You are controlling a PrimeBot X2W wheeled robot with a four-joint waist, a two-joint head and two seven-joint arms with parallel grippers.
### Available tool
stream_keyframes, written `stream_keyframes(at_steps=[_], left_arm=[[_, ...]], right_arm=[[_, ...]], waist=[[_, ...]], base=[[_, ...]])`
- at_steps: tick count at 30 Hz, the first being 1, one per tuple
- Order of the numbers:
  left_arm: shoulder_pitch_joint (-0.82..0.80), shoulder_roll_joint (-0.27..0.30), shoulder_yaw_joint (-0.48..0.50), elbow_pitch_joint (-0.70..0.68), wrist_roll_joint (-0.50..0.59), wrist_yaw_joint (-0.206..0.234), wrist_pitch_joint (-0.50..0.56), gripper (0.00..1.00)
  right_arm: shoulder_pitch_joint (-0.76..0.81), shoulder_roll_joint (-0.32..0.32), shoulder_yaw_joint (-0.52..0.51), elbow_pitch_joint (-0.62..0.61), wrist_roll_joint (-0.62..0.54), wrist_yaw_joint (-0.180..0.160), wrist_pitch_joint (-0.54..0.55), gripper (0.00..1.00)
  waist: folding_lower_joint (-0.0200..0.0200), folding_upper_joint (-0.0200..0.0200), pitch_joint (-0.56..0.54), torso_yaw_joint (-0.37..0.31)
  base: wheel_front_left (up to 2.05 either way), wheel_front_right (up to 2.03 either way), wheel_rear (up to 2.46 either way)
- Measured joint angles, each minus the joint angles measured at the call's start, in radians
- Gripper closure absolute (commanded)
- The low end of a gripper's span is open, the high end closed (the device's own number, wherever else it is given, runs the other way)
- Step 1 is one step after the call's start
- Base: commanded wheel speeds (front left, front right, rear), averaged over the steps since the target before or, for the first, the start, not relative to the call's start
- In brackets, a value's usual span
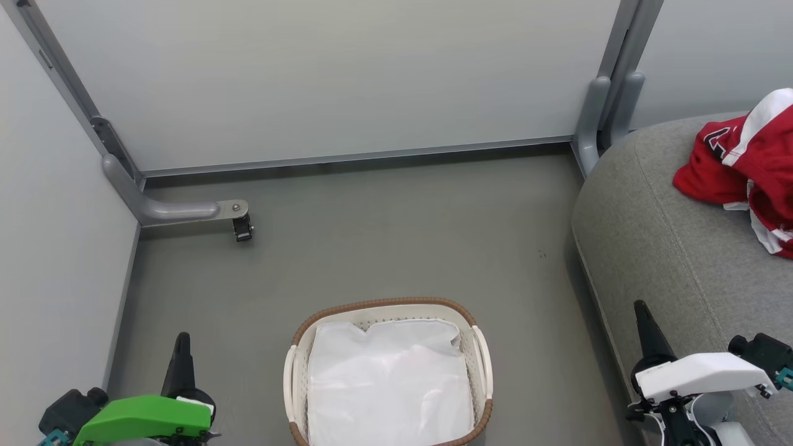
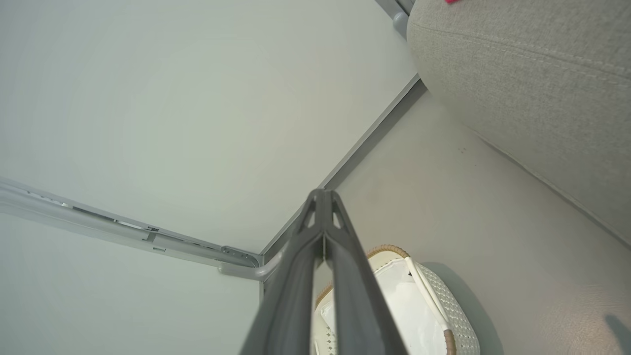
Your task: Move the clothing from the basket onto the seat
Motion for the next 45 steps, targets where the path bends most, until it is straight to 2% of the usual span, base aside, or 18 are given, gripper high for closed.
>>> stream_keyframes(at_steps=[45], left_arm=[[-0.055, -0.001, 0.058, -0.028, -0.382, -0.018, 0.111, 1.00]], right_arm=[[-0.021, -0.003, -0.045, -0.027, 0.419, 0.000, 0.110, 1.00]], waist=[[0.0000, 0.0000, -0.002, -0.002]], base=[[0.00, 0.00, 0.00]])
